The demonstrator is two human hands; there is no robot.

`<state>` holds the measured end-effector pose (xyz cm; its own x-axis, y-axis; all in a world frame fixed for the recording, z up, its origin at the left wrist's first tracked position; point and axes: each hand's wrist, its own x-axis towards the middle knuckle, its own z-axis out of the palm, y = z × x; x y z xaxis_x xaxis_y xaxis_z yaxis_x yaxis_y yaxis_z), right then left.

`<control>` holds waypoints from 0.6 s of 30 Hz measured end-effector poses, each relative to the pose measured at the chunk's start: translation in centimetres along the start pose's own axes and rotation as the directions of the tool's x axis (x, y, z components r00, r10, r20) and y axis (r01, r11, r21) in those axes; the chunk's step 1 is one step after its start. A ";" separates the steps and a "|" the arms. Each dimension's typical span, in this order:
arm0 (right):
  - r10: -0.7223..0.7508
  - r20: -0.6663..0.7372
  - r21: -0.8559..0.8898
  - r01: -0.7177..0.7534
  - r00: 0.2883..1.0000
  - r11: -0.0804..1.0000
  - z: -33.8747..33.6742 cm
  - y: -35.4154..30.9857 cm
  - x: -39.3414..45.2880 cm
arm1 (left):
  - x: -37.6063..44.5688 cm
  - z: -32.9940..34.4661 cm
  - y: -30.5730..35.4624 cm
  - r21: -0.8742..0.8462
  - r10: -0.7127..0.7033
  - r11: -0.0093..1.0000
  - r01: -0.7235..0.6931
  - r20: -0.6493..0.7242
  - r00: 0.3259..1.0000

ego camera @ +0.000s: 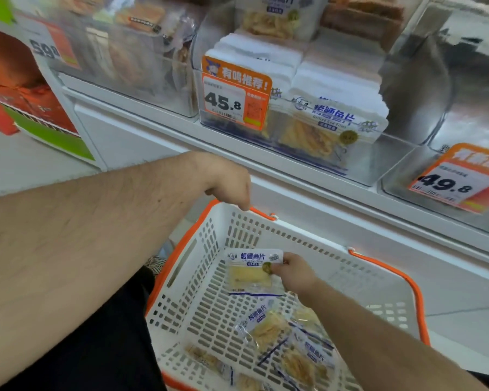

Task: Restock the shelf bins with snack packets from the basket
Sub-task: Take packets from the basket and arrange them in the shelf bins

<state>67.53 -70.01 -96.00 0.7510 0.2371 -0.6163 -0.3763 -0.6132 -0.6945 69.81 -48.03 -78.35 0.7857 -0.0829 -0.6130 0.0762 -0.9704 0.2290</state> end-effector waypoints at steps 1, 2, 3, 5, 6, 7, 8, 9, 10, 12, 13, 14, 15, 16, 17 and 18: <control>-0.029 -0.007 0.040 0.029 1.000 0.999 -0.8 -1.3 -0.8 | -0.4 -0.2 -0.2 -0.002 -0.018 1.000 0.018 -0.006 1.000; -0.054 -0.016 0.079 0.055 0.998 0.995 -1.6 -2.6 -1.6 | -0.7 -0.3 -0.5 -0.005 -0.038 0.999 0.038 -0.007 0.999; -0.078 -0.028 0.118 0.080 0.997 0.990 -2.4 -3.7 -2.2 | -1.0 -0.4 -0.8 -0.013 -0.050 0.999 0.050 -0.010 0.999; -0.120 -0.048 0.168 0.126 0.992 0.978 -3.8 -5.7 -3.3 | -1.5 -0.6 -1.5 -0.050 -0.064 0.997 0.063 -0.014 0.998; -0.135 -0.058 0.186 0.143 0.989 0.972 -4.5 -6.6 -3.8 | -1.7 -0.7 -1.8 -0.079 -0.068 0.995 0.067 -0.017 0.998; -0.146 -0.071 0.206 0.158 0.987 0.966 -5.2 -7.6 -4.3 | -2.0 -0.8 -1.9 -0.119 -0.068 0.991 0.064 -0.026 0.997; -0.164 -0.081 0.229 0.179 0.983 0.957 -5.8 -8.6 -4.8 | -2.3 -0.9 -2.1 -0.179 -0.056 0.983 0.049 -0.038 0.998; -0.186 -0.088 0.254 0.202 0.979 0.946 -6.3 -9.5 -5.4 | -2.5 -0.9 -2.1 -0.254 -0.032 0.967 0.016 -0.058 0.998; -0.206 -0.095 0.288 0.225 0.974 0.931 -6.8 -10.3 -5.9 | -2.7 -0.9 -2.1 -0.338 0.000 0.941 -0.029 -0.083 0.997; -0.241 -0.101 0.367 0.261 0.965 0.893 -7.5 -11.9 -6.8 | -3.0 -1.0 -1.8 -0.482 0.050 0.867 -0.122 -0.159 0.986; -0.260 -0.101 0.397 0.278 0.960 0.875 -7.8 -12.6 -7.3 | -3.2 -1.1 -1.7 -0.532 0.071 0.829 -0.173 -0.206 0.976; -0.281 -0.104 0.415 0.298 0.954 0.860 -8.1 -13.3 -7.8 | -3.3 -1.2 -1.6 -0.570 0.090 0.790 -0.226 -0.257 0.962; -0.304 -0.117 0.419 0.324 0.946 0.848 -8.4 -14.2 -8.3 | -3.5 -1.6 -1.5 -0.592 0.104 0.757 -0.277 -0.308 0.946; -0.321 -0.134 0.412 0.347 0.938 0.843 -8.7 -14.9 -8.8 | -3.6 -1.9 -1.4 -0.615 0.108 0.722 -0.317 -0.353 0.930; -0.334 -0.152 0.398 0.367 0.930 0.841 -9.0 -15.7 -9.4 | -3.8 -2.1 -1.3 -0.638 0.105 0.686 -0.350 -0.390 0.915; -0.346 -0.169 0.375 0.385 0.923 0.843 -9.4 -16.3 -9.8 | -4.1 -2.4 -1.2 -0.663 0.098 0.645 -0.381 -0.422 0.901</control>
<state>71.40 -69.41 -75.21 0.9148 0.3043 -0.2655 -0.2316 -0.1434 -0.9622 68.00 -45.95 -74.34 0.9748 -0.0737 -0.2107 0.1571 -0.4436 0.8823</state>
